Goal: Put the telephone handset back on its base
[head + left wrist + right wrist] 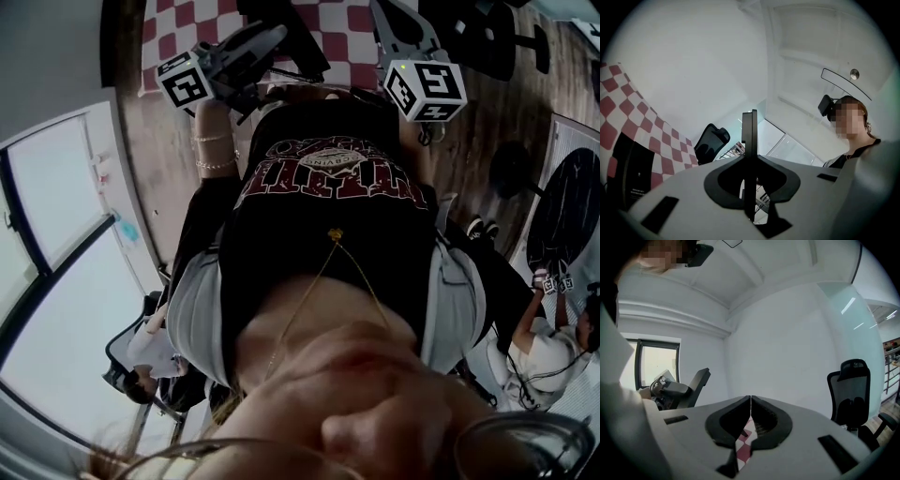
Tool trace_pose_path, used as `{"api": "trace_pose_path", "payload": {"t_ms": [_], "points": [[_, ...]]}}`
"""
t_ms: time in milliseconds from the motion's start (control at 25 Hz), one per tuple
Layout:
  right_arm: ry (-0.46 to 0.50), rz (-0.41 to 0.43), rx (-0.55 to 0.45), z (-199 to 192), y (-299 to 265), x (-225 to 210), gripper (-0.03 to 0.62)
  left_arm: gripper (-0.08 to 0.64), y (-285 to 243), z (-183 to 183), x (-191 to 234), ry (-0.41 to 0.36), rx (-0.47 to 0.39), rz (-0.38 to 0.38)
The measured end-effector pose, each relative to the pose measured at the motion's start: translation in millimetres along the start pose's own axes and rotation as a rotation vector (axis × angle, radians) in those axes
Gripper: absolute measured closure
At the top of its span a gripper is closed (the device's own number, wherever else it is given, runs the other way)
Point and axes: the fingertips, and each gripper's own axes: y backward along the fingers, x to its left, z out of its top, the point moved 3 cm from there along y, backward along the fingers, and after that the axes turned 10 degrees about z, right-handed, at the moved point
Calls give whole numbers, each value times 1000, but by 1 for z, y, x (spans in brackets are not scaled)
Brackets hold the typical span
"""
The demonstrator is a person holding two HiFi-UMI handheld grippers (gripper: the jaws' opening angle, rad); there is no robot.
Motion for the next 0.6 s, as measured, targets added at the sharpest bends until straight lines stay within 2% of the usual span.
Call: {"api": "trace_pose_path", "payload": {"t_ms": [240, 600], "points": [[-5, -48, -6, 1, -10, 2, 572, 480, 3, 9, 8, -7, 46, -32], [-19, -100, 4, 2, -53, 21, 572, 480, 27, 39, 42, 14, 123, -55]]}}
